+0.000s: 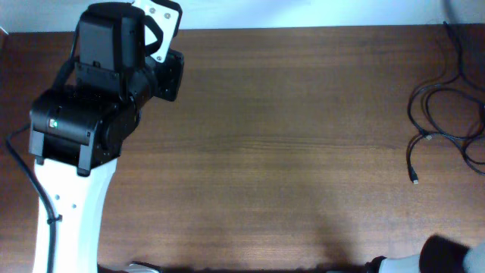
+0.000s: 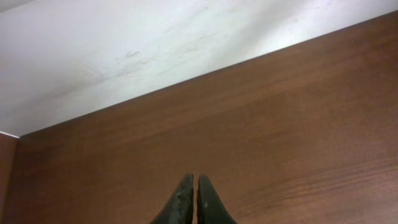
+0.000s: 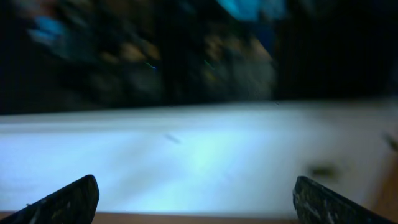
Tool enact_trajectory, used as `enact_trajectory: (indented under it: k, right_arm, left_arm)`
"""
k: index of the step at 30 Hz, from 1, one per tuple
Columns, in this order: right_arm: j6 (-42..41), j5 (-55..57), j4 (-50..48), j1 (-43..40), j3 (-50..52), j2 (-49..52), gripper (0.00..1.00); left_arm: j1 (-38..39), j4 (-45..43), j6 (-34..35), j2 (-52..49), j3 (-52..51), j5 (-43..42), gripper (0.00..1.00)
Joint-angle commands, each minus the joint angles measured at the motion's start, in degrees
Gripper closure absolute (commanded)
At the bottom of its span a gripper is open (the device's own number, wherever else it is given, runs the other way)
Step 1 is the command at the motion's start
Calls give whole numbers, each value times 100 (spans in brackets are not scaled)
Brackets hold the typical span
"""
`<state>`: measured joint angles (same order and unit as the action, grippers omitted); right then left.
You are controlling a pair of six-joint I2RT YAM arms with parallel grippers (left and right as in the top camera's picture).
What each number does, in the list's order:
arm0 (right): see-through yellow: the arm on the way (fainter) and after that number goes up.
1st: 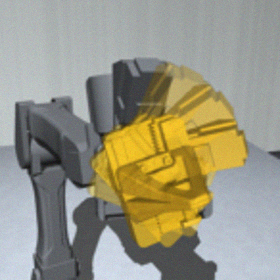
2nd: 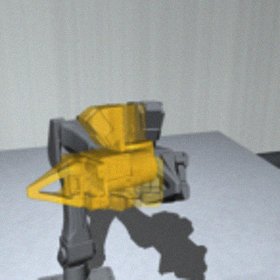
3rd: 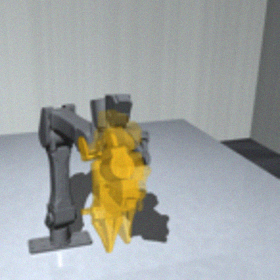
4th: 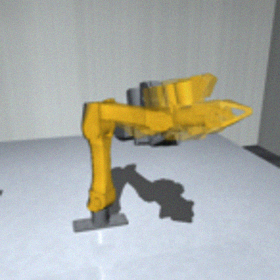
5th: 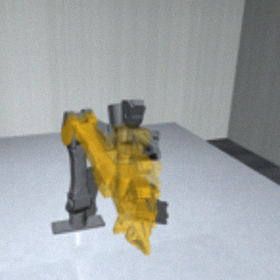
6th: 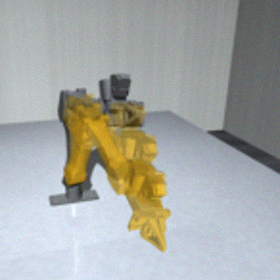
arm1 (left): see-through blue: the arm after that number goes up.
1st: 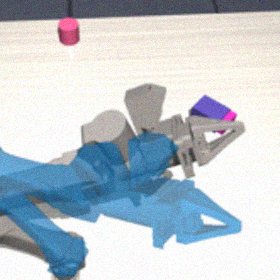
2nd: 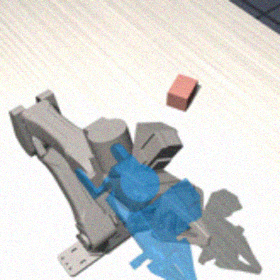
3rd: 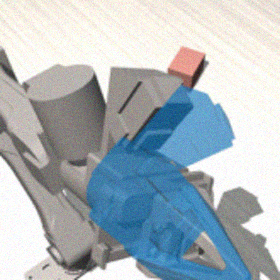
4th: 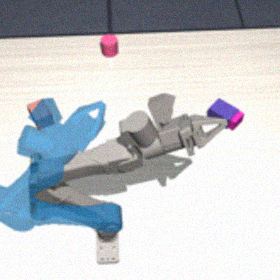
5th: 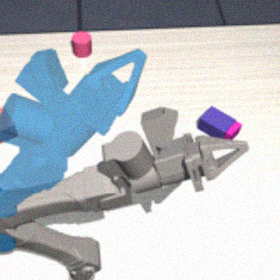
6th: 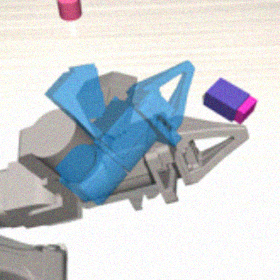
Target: Untangle cables
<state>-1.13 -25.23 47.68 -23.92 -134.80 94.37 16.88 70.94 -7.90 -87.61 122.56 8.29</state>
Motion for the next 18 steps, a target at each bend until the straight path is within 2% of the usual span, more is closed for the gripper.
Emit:
enact_trajectory:
  k: [1,4,6,8,10,11,13,15,18]
  right_arm:
    - [50,-286,291,863,57,-299,1]
    - [426,-238,-520,1445,1943,-1047,1]
    - [577,-575,-1956,1725,4411,-2479,1]
    - [595,-1193,-2824,1749,5490,-3244,1]
    - [-4,-1932,-2566,1672,6218,-3993,1]
    - [39,-2046,-2065,1679,6603,-4356,1]
    - [632,-1419,-1305,1672,7427,-5025,1]
    - [669,-1419,-1255,1674,8430,-5718,1]
    - [667,-1755,-1384,1674,9774,-6614,1]
  left_arm:
    - [-17,-44,-79,39,17,-35,92]
    - [-17,-197,-79,39,15,-35,89]
    - [-17,-236,-79,39,15,-37,90]
    - [-17,-234,-76,39,17,-39,92]
    - [-17,-234,-76,39,17,-39,93]
    - [-17,-256,-79,39,15,-37,93]
    - [-17,-376,-160,42,17,-37,96]
    - [-17,-494,-337,63,17,-39,98]
    - [-17,-826,-337,96,17,-37,97]
